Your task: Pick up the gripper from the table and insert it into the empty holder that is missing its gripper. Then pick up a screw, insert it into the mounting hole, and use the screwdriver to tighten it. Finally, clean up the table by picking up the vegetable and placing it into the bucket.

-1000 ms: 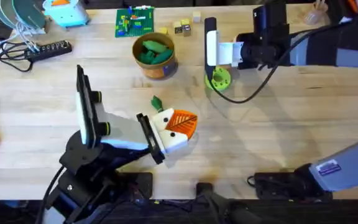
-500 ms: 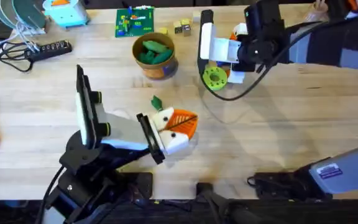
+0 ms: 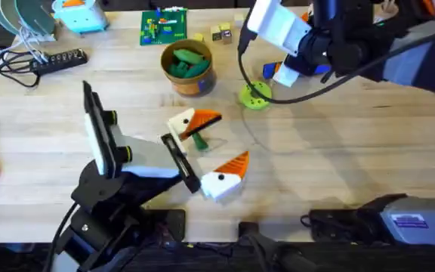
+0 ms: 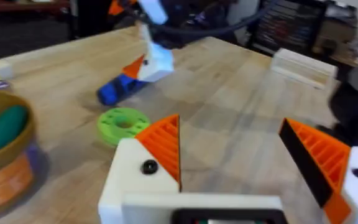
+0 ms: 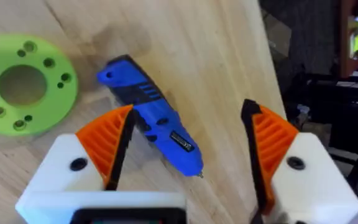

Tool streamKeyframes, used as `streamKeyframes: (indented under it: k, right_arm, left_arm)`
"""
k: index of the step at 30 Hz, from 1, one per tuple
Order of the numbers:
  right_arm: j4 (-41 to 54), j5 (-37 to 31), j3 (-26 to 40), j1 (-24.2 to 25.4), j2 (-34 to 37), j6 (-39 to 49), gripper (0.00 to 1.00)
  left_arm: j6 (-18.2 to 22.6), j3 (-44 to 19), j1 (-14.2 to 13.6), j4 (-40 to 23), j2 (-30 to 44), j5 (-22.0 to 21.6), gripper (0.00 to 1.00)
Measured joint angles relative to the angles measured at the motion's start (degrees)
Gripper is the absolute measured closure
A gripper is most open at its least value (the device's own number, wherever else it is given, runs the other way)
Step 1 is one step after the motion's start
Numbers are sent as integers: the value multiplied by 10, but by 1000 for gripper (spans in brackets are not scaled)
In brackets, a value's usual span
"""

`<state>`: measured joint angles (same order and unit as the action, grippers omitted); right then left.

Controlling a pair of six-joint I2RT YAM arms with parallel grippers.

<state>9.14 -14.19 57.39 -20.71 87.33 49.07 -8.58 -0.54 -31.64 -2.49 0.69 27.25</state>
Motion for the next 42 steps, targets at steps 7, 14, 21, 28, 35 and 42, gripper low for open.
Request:
streamKeyframes:
  k: [7, 14, 21, 28, 35, 42]
  right_arm:
    - [0, -2, 0, 0, -32, -27, 9]
    - [0, -2, 0, 0, -52, -35, 10]
    - [1, -2, 0, 0, -52, -37, 10]
    - [1, -2, 0, 0, -52, -37, 10]
    - [1, -2, 0, 0, -52, -37, 9]
    - [1, -2, 0, 0, -52, -37, 10]
  left_arm:
    - [-1, -61, 0, -115, 2, -160, 9]
    - [-25, -242, 0, -305, 112, -323, 9]
    - [-30, -361, 0, -379, 336, -368, 9]
    - [-40, -383, 0, -381, 477, -324, 9]
    - [-249, -383, 8, -388, 548, -323, 9]
    - [-401, -383, 18, -367, 653, -331, 9]
